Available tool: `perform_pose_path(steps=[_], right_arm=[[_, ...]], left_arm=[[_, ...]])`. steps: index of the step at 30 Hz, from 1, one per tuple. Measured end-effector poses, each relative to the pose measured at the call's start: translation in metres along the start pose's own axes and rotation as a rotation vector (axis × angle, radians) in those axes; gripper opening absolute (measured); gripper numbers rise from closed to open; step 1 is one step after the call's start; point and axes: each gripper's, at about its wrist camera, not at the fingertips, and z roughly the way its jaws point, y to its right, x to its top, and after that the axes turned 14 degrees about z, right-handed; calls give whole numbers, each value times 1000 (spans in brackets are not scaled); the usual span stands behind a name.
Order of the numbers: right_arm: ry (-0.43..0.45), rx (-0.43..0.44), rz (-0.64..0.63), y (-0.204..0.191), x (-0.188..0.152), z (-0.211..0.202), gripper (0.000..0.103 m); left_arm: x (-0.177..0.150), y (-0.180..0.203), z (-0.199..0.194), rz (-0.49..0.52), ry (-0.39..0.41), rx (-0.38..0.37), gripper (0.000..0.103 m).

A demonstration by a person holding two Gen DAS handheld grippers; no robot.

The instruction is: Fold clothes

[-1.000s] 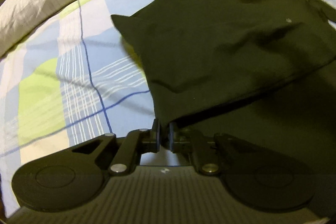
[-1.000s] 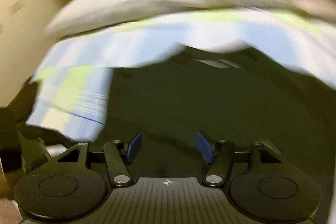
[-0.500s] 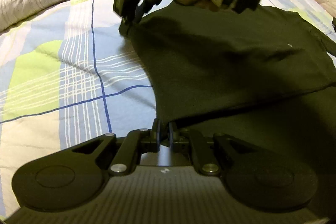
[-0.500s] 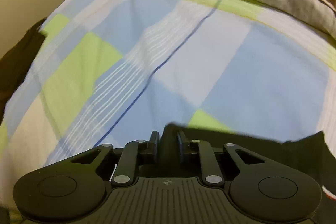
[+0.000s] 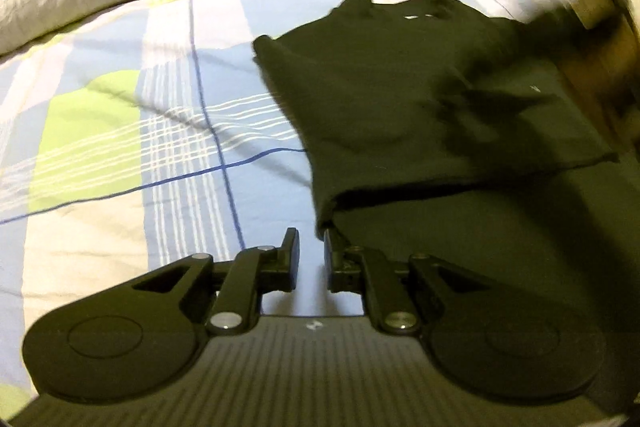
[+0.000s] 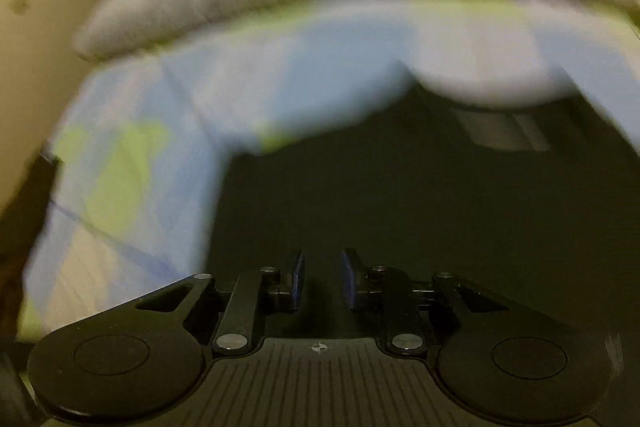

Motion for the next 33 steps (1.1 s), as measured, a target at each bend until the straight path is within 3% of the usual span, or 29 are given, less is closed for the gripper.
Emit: perform_pose_path(steps=[3,7,8,10,11,15,21,26,28,33], right_arm=[[-8,-76,143,48,-46,-26,24],[-4,-158,244,83,-88,-68,24],[-9,-187,268,91,-95,-79,29],[16,-219,317,109,-108,-103,51],[47,-218,344,119,-111,-116,62],[148,-242,432,173,-112,-165,62],[282,-267,662,302,-99,-219,62],[384,-202,937,406,-99,-250,62],[403,-151,1032,441,-104,-250,63],[504,-18,1173,492,-121,-249,62]], left_arm=[[7,10,0,62,8,-13,10],[22,30,4,140,15,-35,15],[28,38,4,165,19,-38,16],[42,55,2,206,34,-41,26],[50,64,0,224,41,-41,29],[79,111,2,280,39,-41,31],[119,197,15,334,-2,-47,37],[153,269,25,387,-33,-54,38],[164,296,27,462,-24,-68,41],[188,338,32,569,-16,-83,44]])
